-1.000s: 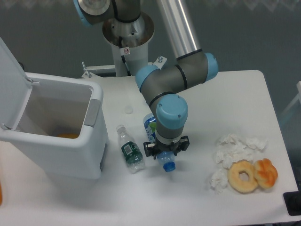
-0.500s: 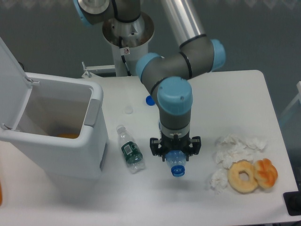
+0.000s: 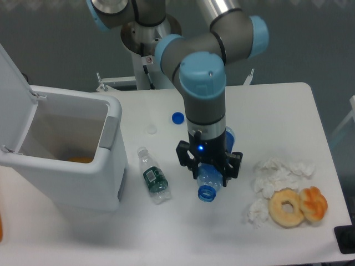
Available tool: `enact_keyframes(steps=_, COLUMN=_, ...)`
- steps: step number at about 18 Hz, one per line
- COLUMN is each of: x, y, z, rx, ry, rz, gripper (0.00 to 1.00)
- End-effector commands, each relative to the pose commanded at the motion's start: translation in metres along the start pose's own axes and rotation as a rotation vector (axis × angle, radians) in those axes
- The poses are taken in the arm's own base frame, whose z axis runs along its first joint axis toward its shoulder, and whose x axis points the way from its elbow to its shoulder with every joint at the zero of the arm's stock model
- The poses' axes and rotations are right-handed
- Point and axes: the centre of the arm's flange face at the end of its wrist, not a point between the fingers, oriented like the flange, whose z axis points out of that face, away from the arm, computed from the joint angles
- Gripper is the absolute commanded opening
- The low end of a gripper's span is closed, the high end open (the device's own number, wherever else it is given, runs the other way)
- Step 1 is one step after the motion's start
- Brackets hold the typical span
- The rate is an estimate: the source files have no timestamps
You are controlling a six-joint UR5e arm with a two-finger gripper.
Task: Pick up the plastic bottle
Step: 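Lift the grasped blue-labelled bottle up off the table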
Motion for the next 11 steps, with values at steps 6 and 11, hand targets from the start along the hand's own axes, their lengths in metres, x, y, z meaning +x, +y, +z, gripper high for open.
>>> enact_keyframes(steps=6, x=0.013, y=-0.011, z=-0.004, rx=0.023, ry=0.012, rz=0.067, gripper=0.74)
enact_keyframes(steps=11, x=0.016, y=-0.012, z=-0.005, rx=0.024, ry=0.014, rz=0.069, gripper=0.74)
